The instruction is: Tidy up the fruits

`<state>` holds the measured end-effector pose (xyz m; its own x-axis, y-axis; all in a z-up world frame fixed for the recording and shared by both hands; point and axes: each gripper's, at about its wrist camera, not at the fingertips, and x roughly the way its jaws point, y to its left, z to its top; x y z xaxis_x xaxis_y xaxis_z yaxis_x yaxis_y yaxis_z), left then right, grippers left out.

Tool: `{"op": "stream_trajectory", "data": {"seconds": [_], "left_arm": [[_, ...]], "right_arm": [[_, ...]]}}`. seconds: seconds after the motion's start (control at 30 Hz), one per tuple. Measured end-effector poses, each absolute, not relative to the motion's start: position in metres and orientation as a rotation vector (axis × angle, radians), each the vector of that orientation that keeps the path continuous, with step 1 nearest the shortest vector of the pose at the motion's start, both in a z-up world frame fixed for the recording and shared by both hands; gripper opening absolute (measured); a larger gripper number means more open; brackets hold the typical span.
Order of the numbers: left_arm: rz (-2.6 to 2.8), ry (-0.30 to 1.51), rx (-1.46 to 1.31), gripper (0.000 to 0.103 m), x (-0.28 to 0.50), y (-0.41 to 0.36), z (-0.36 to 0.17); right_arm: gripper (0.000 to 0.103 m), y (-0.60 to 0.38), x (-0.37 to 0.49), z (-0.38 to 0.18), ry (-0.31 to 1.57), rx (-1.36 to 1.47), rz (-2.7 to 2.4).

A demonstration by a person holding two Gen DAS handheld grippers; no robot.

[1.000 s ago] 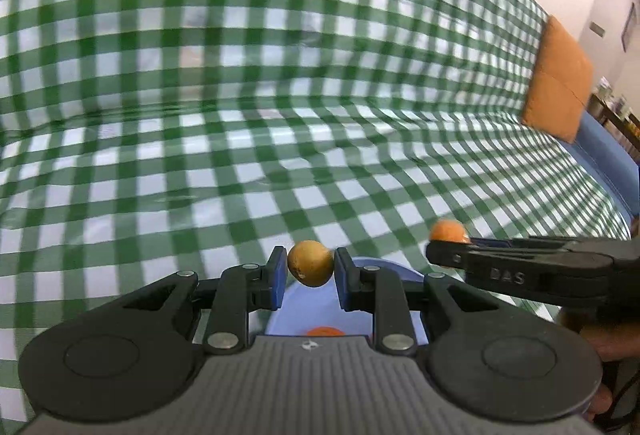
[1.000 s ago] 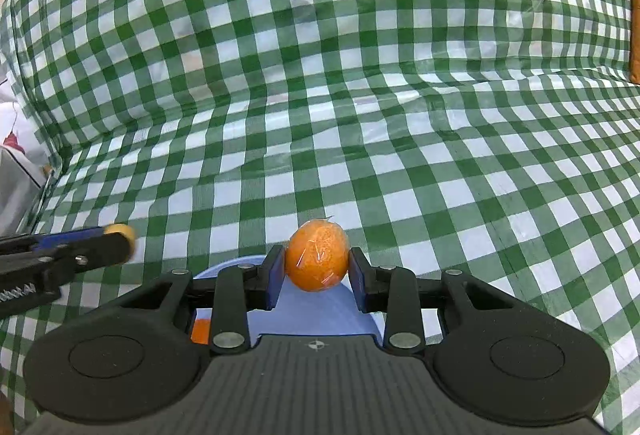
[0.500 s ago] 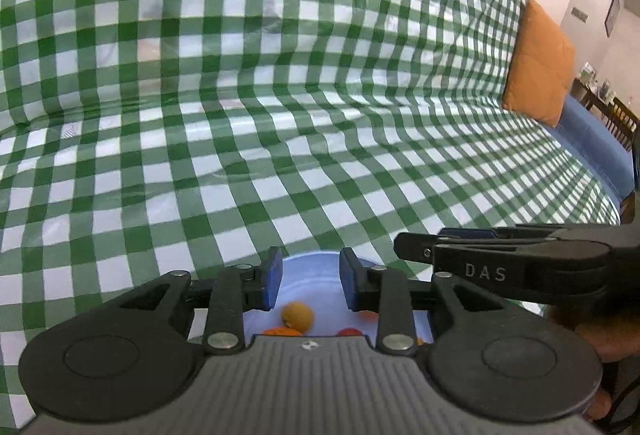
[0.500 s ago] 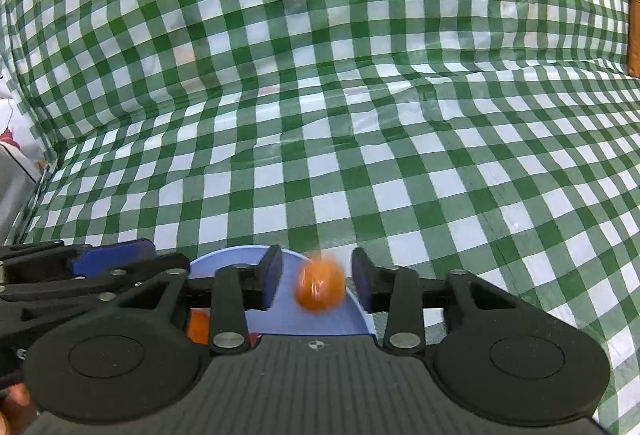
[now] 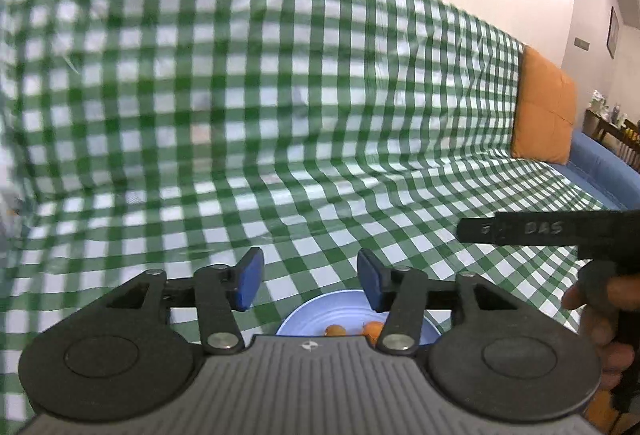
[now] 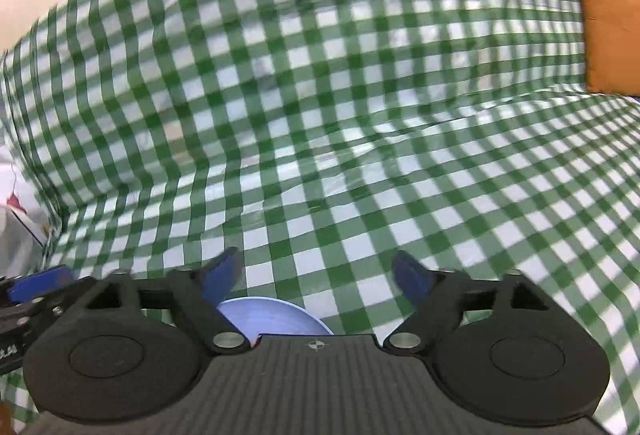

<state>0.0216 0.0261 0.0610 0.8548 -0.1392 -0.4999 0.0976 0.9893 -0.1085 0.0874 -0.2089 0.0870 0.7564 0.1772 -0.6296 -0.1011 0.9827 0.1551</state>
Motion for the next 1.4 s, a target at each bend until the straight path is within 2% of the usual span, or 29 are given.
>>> {"op": "stream_trajectory", "data": {"seconds": [0.07, 0.13, 0.2, 0.23, 0.27, 0.37, 0.4, 0.43, 0.5, 0.63, 0.83, 1.4], "left_arm": [[-0.105, 0.535, -0.071, 0.064, -0.004, 0.025, 0.064], [-0.075, 0.558, -0.073, 0.066, -0.029, 0.025, 0.065], [-0.045, 0.583, -0.097, 0.073, -0.051, 0.027, 0.065], [-0.033, 0.609, -0.109, 0.083, -0.063, 0.026, 0.064], [-0.021, 0.637, -0.113, 0.09, -0.071, 0.025, 0.062], [0.004, 0.731, -0.136, 0.091, -0.093, 0.019, 0.045], [-0.004, 0.757, -0.141, 0.094, -0.098, 0.014, 0.036], [-0.003, 0.784, -0.135, 0.102, -0.099, 0.012, 0.029], [0.022, 0.822, -0.118, 0.102, -0.094, 0.005, 0.017], [0.07, 0.744, -0.053, 0.103, -0.086, 0.004, 0.019], [0.072, 0.806, -0.134, 0.103, -0.073, 0.013, 0.008], [0.085, 0.808, -0.134, 0.103, -0.062, 0.003, 0.001]], "right_arm": [[0.102, -0.213, 0.063, 0.095, 0.686, 0.115, 0.135], [0.102, -0.214, 0.039, 0.097, 0.684, 0.092, 0.143], [0.102, -0.214, 0.013, 0.094, 0.691, 0.05, 0.146], [0.102, -0.213, 0.001, 0.089, 0.695, 0.031, 0.138], [0.102, -0.212, -0.012, 0.083, 0.704, 0.008, 0.134], [0.102, -0.206, -0.04, 0.06, 0.754, -0.08, 0.151], [0.102, -0.203, -0.041, 0.055, 0.787, -0.107, 0.128], [0.102, -0.2, -0.042, 0.054, 0.792, -0.122, 0.128], [0.102, -0.197, -0.04, 0.049, 0.801, -0.134, 0.146], [0.102, -0.193, -0.032, 0.041, 0.842, -0.129, 0.124], [0.102, -0.183, -0.028, 0.035, 0.859, -0.143, 0.134], [0.102, -0.178, -0.031, 0.034, 0.856, -0.158, 0.144]]}}
